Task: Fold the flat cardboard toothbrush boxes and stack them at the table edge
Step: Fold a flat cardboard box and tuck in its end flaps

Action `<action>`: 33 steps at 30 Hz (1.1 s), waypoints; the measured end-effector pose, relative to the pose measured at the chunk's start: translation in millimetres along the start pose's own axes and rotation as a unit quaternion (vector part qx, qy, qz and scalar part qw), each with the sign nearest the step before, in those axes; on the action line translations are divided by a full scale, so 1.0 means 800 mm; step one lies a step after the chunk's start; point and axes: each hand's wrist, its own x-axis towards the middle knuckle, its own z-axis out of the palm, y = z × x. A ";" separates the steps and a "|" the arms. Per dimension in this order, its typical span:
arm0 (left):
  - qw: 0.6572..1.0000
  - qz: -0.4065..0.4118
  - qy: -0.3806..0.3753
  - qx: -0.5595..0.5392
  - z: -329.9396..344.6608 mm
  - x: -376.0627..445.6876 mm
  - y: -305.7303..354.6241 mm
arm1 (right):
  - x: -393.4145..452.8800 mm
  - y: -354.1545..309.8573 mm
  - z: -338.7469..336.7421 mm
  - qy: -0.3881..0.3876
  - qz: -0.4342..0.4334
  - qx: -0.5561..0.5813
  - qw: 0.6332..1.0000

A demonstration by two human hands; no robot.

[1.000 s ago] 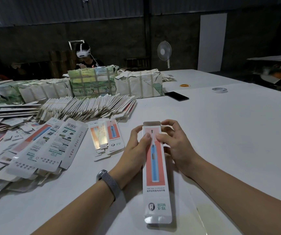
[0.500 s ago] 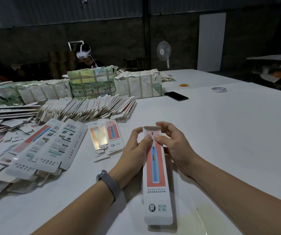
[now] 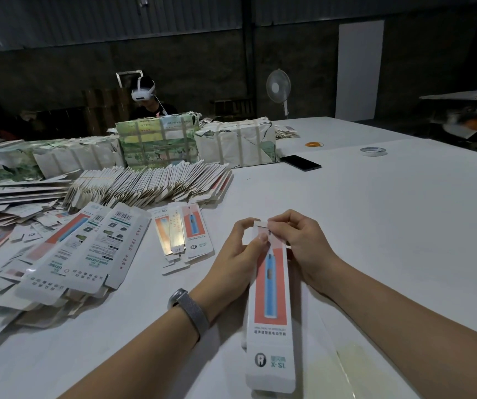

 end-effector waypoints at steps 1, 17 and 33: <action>1.000 0.001 -0.002 -0.003 0.000 0.000 0.000 | 0.001 0.000 0.000 0.005 0.003 -0.004 1.000; 1.000 0.004 -0.010 0.020 -0.001 0.002 -0.004 | -0.001 -0.002 0.002 0.010 0.001 -0.082 0.997; 0.999 0.006 -0.031 0.035 0.000 0.003 -0.004 | -0.004 -0.005 0.005 0.021 -0.024 -0.099 0.995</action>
